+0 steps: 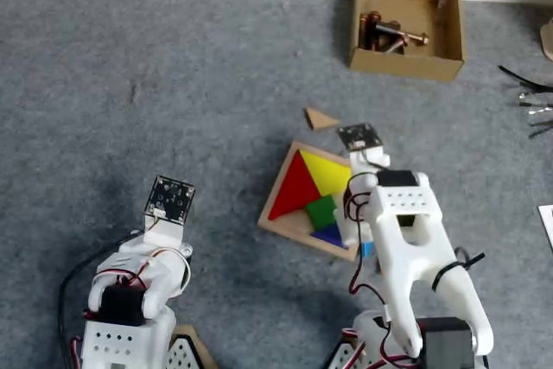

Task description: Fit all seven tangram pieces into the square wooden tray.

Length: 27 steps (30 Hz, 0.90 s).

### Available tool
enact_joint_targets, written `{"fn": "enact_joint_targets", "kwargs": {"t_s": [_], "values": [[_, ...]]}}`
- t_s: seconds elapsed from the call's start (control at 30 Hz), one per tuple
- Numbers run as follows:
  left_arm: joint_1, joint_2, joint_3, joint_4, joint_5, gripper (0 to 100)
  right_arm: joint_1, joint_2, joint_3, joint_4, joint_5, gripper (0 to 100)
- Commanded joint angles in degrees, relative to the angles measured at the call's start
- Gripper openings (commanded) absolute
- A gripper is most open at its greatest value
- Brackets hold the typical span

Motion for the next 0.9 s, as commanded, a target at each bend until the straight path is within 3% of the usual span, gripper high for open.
{"fn": "enact_joint_targets", "kwargs": {"t_s": [0.0, 0.67, 0.87], "values": [[-0.8, -0.8, 1.2, 0.2, 0.6, 1, -0.4, -0.7, -0.2, -1.2, 0.9, 14.6], [-0.8, -0.8, 1.2, 0.2, 0.6, 1, 3.6, -0.7, 0.3, -3.3, 1.1, 14.0], [-0.8, -0.8, 1.2, 0.2, 0.6, 1, 3.5, -0.7, 0.3, -3.5, 1.1, 7.7]]}}
